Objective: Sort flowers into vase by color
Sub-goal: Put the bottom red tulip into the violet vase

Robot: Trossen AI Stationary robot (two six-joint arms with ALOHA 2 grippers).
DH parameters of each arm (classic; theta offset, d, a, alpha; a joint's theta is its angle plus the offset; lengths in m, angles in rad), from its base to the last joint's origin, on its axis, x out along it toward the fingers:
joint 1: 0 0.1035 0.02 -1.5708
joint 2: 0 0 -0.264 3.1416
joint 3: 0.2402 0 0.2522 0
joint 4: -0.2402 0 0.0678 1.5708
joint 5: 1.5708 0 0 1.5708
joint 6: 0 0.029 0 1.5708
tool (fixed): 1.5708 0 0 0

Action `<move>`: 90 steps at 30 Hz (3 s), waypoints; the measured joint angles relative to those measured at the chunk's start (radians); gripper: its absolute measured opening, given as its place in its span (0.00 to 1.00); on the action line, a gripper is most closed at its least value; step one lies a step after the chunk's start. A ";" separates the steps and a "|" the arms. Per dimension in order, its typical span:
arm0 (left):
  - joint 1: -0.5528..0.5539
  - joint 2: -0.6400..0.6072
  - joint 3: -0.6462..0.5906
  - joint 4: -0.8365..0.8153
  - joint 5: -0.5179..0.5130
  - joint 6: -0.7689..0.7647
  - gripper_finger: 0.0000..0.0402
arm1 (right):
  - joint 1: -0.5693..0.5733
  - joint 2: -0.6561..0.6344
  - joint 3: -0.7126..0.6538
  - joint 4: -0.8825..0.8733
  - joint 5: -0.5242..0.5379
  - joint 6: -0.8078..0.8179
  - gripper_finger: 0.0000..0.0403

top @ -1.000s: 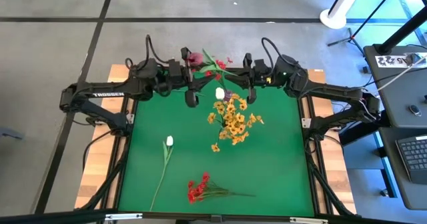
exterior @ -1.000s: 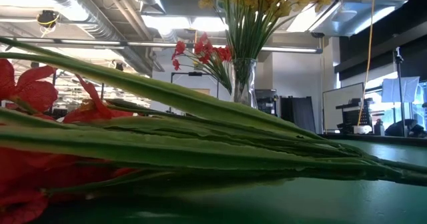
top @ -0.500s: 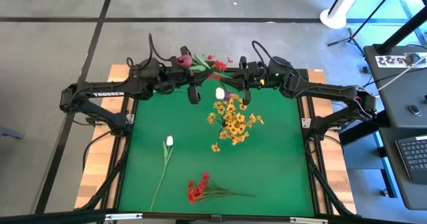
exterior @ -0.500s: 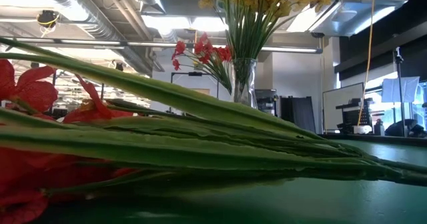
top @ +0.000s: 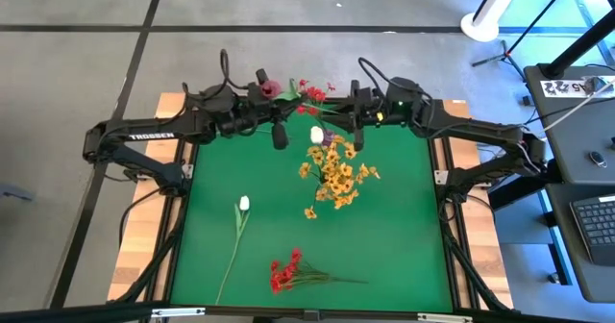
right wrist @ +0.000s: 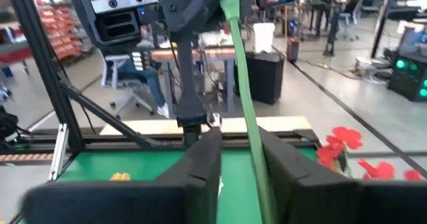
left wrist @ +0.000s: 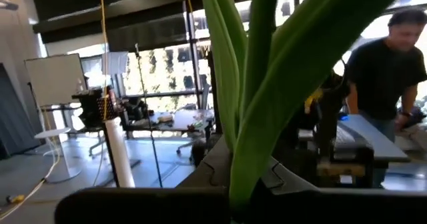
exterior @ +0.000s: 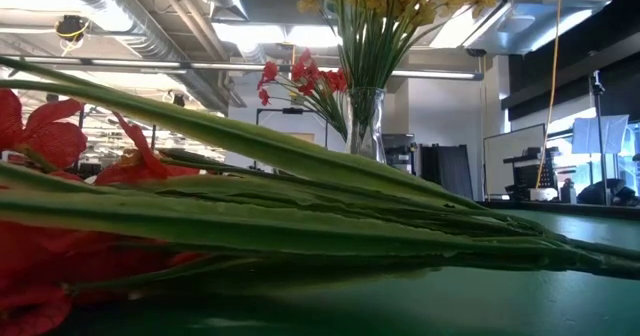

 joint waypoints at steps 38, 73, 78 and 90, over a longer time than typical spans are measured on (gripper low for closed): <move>-0.001 -0.040 -0.001 -0.055 0.033 -0.026 0.00 | 0.001 0.060 0.109 -0.258 0.101 -0.173 0.46; -0.006 -0.045 -0.001 -0.109 0.037 -0.080 0.21 | 0.001 0.058 0.109 -0.268 0.178 -0.171 0.01; -0.026 -0.069 -0.002 -0.121 -0.012 -0.028 0.38 | 0.000 0.049 0.109 -0.248 0.201 -0.165 0.01; -0.079 -0.226 -0.002 -0.277 -0.208 0.021 0.52 | 0.000 -0.097 0.084 -0.202 0.301 -0.166 0.00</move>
